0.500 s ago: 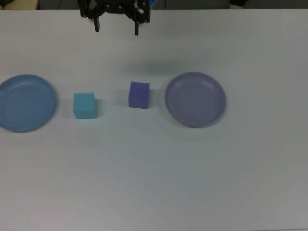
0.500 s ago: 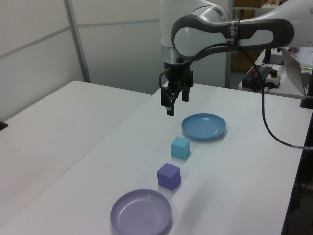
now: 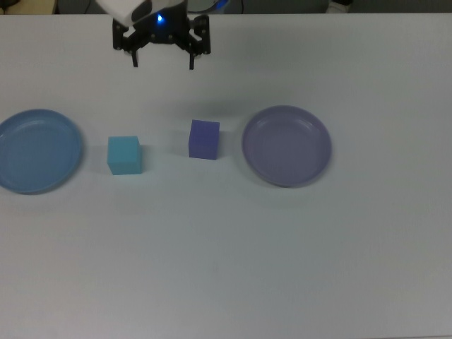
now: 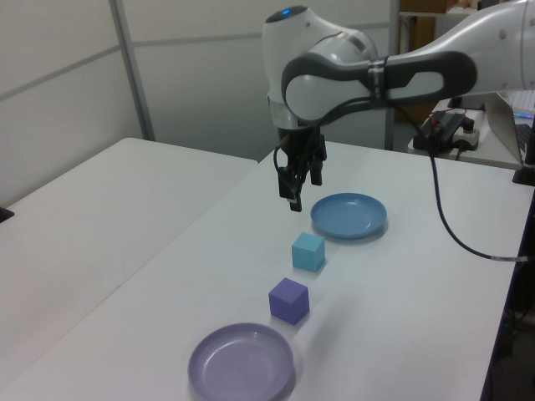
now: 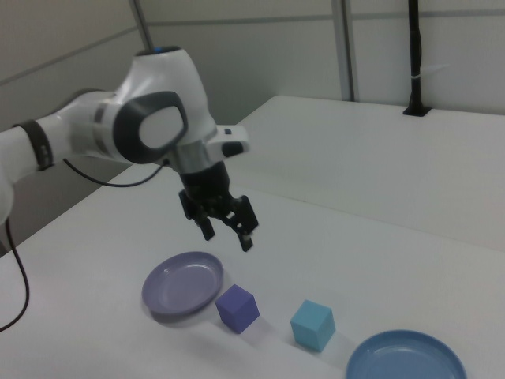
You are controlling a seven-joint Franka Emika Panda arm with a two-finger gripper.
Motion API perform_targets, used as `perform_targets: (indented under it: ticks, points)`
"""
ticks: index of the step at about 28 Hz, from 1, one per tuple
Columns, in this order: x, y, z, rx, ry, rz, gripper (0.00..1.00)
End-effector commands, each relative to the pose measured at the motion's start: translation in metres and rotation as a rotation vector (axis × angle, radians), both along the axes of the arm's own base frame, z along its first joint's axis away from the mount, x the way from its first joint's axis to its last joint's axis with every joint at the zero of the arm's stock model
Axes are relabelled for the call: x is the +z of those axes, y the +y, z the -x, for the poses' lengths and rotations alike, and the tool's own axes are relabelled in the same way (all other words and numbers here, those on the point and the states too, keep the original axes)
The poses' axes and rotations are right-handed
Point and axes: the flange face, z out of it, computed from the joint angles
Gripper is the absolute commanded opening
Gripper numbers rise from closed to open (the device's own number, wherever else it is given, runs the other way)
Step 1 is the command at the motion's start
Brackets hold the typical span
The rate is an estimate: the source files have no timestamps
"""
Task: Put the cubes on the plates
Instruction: 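Lower the open gripper down onto the cyan cube, then close the gripper on the cyan cube and lift it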
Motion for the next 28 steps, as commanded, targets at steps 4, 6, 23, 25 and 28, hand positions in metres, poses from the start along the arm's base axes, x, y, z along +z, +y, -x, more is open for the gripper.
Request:
perform_targets:
  ticks: [4,6,23,25,28]
  points:
    - [-0.071,-0.029,-0.039,0.012,-0.028,0.034,1.00]
    - [-0.092,-0.033,-0.048,0.000,-0.027,0.045,1.00]
    - [-0.186,-0.088,-0.064,-0.115,-0.039,0.145,1.00]
    - [-0.189,-0.089,-0.062,-0.116,-0.032,0.147,1.00]
    - [-0.197,-0.090,-0.058,-0.106,-0.015,0.159,1.00]
